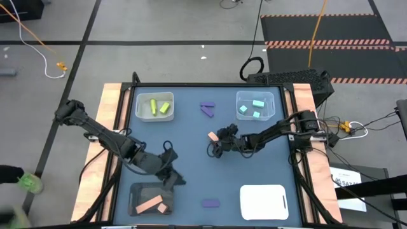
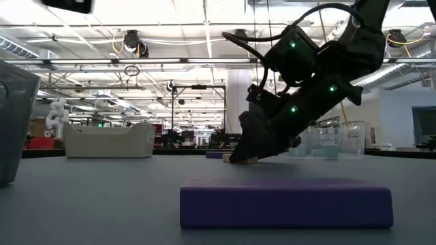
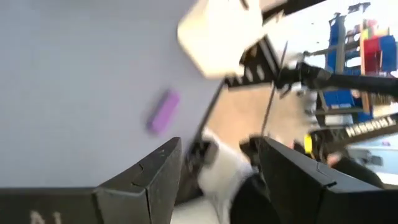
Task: Sort & place blocks by color
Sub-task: Put the orange block into the black bin
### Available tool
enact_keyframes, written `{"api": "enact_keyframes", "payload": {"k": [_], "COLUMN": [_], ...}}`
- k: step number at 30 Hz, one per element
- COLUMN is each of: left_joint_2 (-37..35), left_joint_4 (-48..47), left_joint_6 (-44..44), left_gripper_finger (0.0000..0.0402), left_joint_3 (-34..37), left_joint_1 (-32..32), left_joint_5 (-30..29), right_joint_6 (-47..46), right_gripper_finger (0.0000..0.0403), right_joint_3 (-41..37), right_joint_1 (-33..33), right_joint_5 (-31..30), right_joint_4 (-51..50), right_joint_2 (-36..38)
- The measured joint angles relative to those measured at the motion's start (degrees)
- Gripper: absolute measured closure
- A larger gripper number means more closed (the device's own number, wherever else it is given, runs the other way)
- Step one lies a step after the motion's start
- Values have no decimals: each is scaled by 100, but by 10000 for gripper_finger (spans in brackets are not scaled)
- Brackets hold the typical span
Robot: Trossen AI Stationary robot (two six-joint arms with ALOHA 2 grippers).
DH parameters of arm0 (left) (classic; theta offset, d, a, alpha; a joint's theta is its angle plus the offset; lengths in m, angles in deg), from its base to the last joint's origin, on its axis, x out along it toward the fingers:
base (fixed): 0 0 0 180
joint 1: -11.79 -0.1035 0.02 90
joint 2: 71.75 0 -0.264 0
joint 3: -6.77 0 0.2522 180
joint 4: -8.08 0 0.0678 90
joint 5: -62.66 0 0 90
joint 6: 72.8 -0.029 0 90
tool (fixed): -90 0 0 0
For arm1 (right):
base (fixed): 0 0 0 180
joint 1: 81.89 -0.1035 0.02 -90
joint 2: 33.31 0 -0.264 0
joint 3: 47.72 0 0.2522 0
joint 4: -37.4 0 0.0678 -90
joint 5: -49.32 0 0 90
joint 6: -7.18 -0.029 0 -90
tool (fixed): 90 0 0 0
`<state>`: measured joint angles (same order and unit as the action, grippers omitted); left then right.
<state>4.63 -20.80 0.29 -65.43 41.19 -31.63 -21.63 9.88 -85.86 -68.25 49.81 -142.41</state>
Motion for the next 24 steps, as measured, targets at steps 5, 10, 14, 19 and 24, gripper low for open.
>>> {"api": "enact_keyframes", "payload": {"k": [5,10,14,19,24], "left_joint_2": [0,0,2,41,93], "left_joint_4": [391,733,800,577,192], "left_joint_6": [-1220,-2384,-2716,-3346,-3641], "left_gripper_finger": [188,188,188,188,188], "left_joint_3": [0,0,0,0,0], "left_joint_1": [-391,-857,-1165,-1299,-1276], "left_joint_5": [-531,-829,-867,-1103,-1999], "right_joint_6": [0,123,205,618,1037], "right_gripper_finger": [141,242,292,292,292], "right_joint_3": [2,4,0,-27,-33], "right_joint_1": [2,39,76,180,461], "right_joint_5": [-228,-247,-226,-9,72], "right_joint_4": [-77,-219,-261,-405,-386], "right_joint_2": [-13,-11,14,337,1052]}}
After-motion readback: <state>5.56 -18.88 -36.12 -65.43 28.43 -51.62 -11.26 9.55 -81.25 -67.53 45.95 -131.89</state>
